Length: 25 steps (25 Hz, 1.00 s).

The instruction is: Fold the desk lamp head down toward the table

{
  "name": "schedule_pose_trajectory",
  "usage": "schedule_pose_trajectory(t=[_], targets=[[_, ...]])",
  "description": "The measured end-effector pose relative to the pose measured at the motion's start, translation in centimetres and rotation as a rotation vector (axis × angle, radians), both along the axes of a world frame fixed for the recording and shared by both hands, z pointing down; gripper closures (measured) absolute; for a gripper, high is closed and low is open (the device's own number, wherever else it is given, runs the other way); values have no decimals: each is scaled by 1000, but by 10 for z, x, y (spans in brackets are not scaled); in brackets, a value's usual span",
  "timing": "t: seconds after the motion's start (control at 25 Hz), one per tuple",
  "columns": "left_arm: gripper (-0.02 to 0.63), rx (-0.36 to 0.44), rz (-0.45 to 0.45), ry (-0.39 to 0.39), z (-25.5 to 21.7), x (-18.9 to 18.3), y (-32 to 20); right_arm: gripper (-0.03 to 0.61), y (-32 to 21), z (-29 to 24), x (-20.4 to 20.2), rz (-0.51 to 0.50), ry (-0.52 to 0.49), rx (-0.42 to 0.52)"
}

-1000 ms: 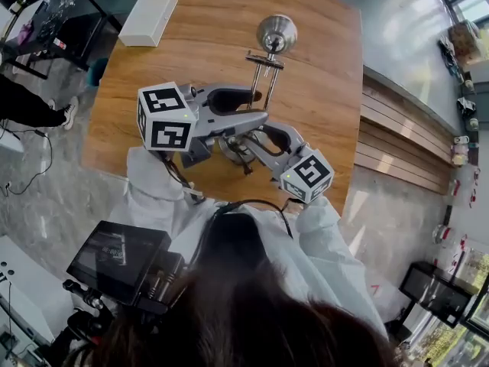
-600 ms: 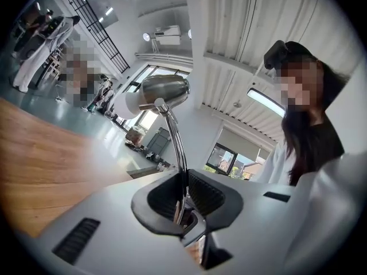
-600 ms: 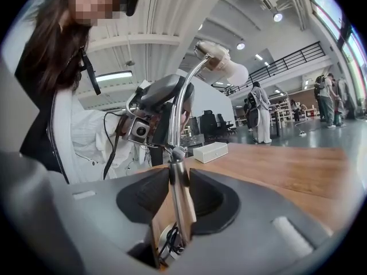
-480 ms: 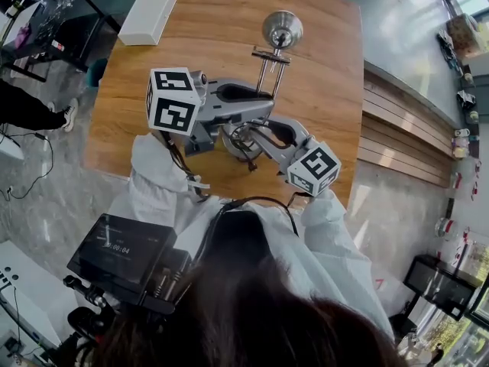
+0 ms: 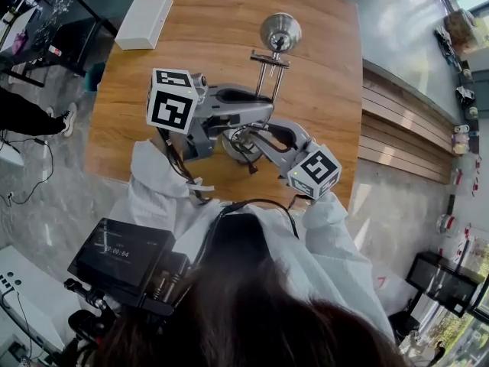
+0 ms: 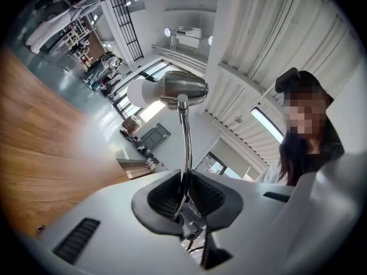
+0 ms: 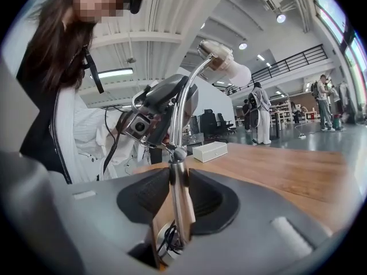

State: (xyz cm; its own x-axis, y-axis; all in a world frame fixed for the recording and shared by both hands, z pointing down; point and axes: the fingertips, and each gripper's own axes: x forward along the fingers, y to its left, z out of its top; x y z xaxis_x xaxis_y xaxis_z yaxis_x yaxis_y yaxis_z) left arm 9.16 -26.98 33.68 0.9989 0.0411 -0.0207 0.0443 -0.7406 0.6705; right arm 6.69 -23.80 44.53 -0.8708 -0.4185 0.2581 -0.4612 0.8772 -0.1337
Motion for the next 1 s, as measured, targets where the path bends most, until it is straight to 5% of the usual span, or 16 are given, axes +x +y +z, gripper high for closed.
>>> schedule_pose_trajectory(t=[0.24, 0.48, 0.76, 1.0], targets=[[580, -111, -62, -10, 13, -3, -25, 477, -3, -1, -5, -24, 32, 15], [575, -352, -106, -24, 54, -2, -49, 476, -4, 0, -6, -31, 26, 18], [543, -630, -59, -40, 94, 4, -49, 472, -4, 3, -10, -35, -11, -15], [540, -743, -39, -52, 102, 4, -50, 469, -6, 0, -10, -62, -29, -32]])
